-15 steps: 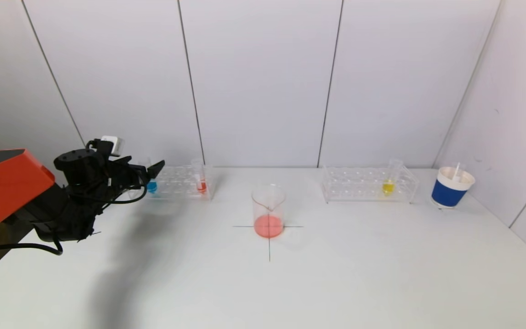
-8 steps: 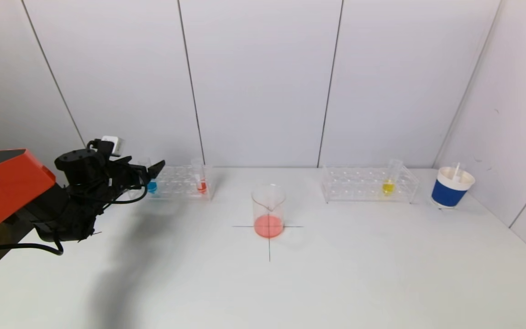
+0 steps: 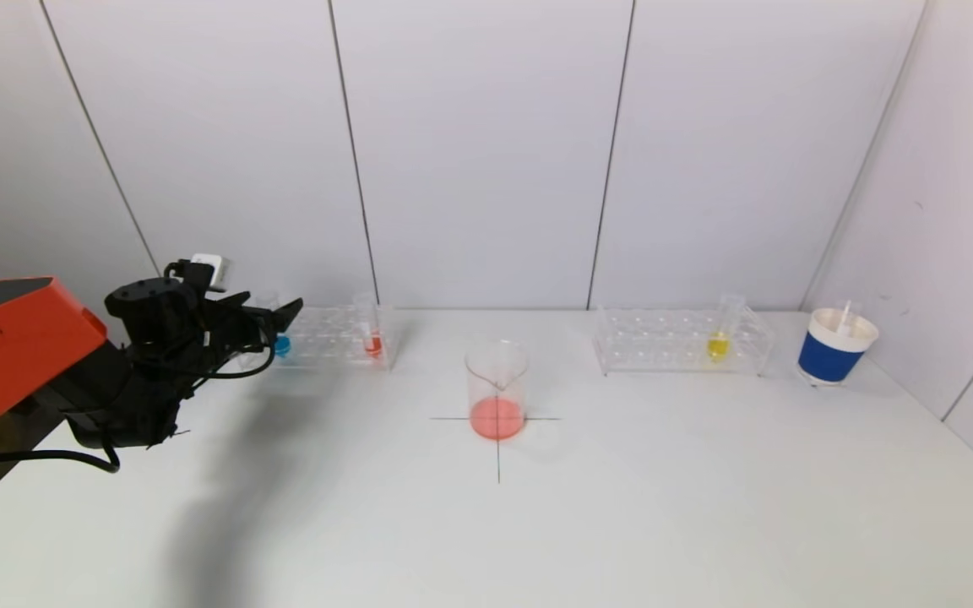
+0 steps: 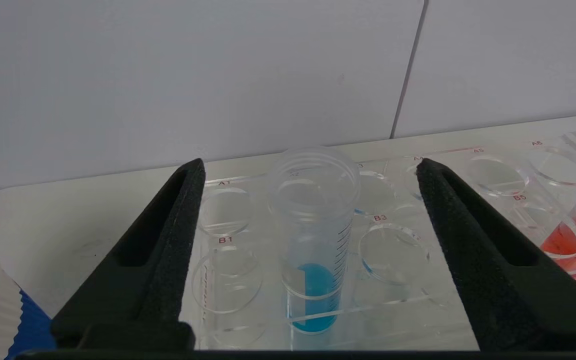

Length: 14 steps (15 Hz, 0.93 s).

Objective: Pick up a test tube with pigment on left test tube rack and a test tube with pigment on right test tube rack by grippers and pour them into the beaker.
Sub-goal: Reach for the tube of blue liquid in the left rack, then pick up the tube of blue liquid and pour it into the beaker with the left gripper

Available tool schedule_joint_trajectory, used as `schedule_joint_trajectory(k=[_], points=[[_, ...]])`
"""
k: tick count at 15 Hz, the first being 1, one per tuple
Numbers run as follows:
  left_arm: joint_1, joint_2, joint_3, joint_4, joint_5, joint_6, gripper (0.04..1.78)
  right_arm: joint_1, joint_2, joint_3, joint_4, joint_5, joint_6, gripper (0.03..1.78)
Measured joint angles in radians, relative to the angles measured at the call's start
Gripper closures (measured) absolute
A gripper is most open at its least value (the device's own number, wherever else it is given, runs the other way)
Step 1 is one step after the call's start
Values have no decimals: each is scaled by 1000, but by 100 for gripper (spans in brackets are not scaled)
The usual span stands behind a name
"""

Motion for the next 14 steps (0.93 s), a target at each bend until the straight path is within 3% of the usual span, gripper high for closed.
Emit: schedule_joint_trajectory(k=[5, 6, 14], points=[[0, 2, -2, 0, 0, 0, 125, 0, 0, 0, 0, 0, 0, 4], [0, 3, -2, 0, 0, 0, 135, 0, 0, 0, 0, 0, 0, 4], [-1, 4, -3, 0, 0, 0, 138, 0, 0, 0, 0, 0, 0, 4]])
